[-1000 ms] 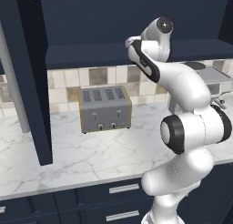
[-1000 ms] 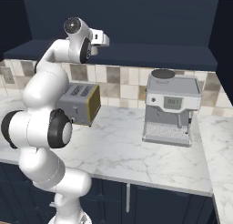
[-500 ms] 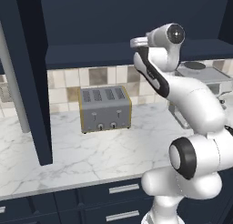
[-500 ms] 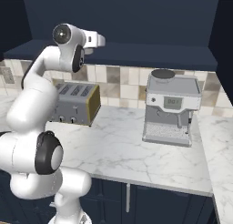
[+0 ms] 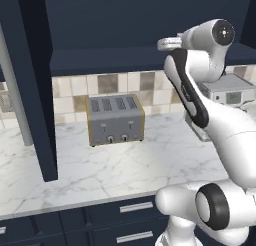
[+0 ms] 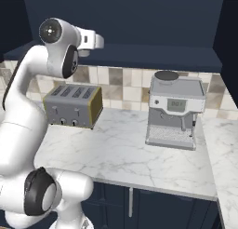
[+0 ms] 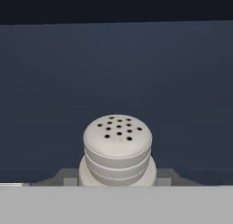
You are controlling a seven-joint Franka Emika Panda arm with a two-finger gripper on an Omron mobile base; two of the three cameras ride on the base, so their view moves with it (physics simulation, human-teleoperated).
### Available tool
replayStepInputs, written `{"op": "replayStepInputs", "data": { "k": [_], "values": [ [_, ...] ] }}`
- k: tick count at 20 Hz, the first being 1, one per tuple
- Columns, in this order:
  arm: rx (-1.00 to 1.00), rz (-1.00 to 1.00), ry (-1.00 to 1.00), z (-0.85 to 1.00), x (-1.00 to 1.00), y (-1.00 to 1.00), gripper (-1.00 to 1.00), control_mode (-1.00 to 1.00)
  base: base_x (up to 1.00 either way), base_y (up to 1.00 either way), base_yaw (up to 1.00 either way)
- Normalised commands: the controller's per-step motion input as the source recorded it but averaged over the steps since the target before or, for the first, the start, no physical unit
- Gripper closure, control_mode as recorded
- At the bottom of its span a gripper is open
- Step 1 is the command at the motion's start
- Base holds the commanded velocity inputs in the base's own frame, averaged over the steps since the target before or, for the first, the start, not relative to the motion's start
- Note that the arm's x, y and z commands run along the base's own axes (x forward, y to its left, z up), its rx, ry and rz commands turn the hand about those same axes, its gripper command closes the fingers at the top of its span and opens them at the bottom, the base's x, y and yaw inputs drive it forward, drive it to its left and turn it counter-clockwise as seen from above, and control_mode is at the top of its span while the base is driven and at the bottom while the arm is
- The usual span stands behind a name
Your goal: Retrieve the shaker from the cabinet and place it next the steak on a plate on the dining table.
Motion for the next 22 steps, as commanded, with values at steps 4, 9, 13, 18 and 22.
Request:
{"op": "replayStepInputs", "data": {
  "k": [4, 9, 13, 18, 22],
  "values": [
    [0.07, 0.00, 0.32, 0.23, -1.00, -0.04, 1.00, -1.00, 0.00, 0.00, 0.00],
    [0.00, 0.01, -0.05, -0.17, -1.00, 0.06, 1.00, -1.00, 0.00, 0.00, 0.00],
    [0.00, 0.03, -0.24, -0.47, -1.00, 0.09, 1.00, -1.00, 0.00, 0.00, 0.00],
    [0.00, 0.04, -0.18, -0.55, -0.87, 0.13, 1.00, -1.00, 0.00, 0.00, 0.00],
    [-0.02, 0.07, -0.16, -0.13, -0.60, 0.04, 1.00, -1.00, 0.00, 0.00, 0.00]
  ]
}}
